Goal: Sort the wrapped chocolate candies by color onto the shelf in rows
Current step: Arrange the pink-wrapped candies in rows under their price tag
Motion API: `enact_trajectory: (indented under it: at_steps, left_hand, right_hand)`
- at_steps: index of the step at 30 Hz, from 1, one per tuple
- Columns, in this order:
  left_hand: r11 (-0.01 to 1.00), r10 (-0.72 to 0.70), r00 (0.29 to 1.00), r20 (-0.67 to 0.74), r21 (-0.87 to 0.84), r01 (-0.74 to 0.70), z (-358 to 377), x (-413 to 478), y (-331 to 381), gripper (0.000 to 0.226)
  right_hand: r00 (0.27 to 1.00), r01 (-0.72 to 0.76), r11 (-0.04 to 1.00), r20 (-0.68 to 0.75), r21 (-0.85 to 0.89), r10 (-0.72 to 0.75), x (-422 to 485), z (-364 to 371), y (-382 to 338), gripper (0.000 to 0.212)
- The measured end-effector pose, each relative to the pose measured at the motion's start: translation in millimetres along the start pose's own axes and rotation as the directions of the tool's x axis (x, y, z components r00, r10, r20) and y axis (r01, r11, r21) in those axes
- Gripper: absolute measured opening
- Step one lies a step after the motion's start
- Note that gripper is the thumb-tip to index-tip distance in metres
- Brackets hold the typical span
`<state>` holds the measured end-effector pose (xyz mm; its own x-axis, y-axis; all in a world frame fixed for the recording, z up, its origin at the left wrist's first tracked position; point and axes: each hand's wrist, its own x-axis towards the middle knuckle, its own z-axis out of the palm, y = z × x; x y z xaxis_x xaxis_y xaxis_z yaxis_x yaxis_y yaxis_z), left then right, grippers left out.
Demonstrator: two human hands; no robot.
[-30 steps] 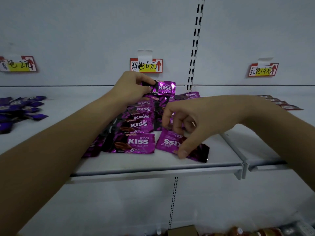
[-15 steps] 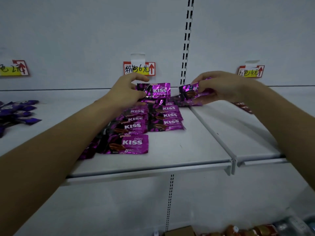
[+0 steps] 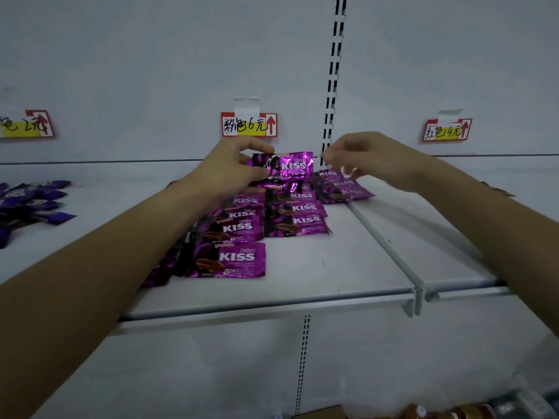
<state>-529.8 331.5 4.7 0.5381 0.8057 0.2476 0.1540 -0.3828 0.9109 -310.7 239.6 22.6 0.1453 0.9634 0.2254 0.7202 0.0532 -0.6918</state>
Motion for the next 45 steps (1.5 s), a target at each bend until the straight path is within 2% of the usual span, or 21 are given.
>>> enact_trajectory:
  at_steps: [2, 5, 10, 13, 16, 24, 31, 39, 45]
  left_hand:
    - [0.999, 0.013, 0.999, 0.037, -0.031, -0.012, 2, -2, 1, 0.031]
    - [0.998, 0.047, 0.995, 0.09, -0.053, -0.042, 8, -4, 3, 0.033]
    - [0.991, 0.071, 0.996, 0.055, -0.116, -0.064, 9, -3, 4, 0.027]
    - [0.994, 0.065, 0.998, 0.022, -0.089, -0.063, 8, -2, 3, 0.022]
    - [0.997, 0.058, 0.998, 0.014, -0.041, -0.057, 7, -2, 1, 0.02]
    - [0.997, 0.041, 0.999, 0.019, -0.061, -0.04, 8, -1, 2, 0.021]
    - [0.996, 0.043, 0.999, 0.021, -0.082, -0.041, 8, -3, 4, 0.019]
    - [0.997, 0.046, 0.999, 0.021, -0.067, -0.044, 7, -4, 5, 0.02]
    - [0.998, 0.049, 0.998, 0.029, -0.03, -0.048, 8, -4, 4, 0.019]
  right_hand:
    - [0.998, 0.029, 0.987, 0.042, 0.161, -0.037, -4, 9, -11, 0.031]
    - [0.996, 0.048, 0.983, 0.061, 0.177, -0.06, -3, 17, -15, 0.023]
    - [0.996, -0.078, 0.98, 0.062, 0.184, 0.067, -3, -22, -5, 0.015]
    - [0.966, -0.188, 0.982, 0.18, 0.002, 0.185, -6, -44, 5, 0.02]
    - [0.923, -0.228, 0.949, 0.263, -0.217, 0.282, -8, -41, 7, 0.017]
    - [0.911, -0.253, 0.936, 0.267, -0.246, 0.316, -6, -36, 6, 0.015]
    - [0.92, -0.221, 0.964, 0.297, -0.147, 0.257, -8, -44, 8, 0.009]
    - [0.939, -0.258, 0.953, 0.274, 0.159, 0.209, -12, -51, 4, 0.015]
    - [0.963, -0.16, 0.976, 0.238, 0.145, 0.122, -12, -48, 2, 0.024]
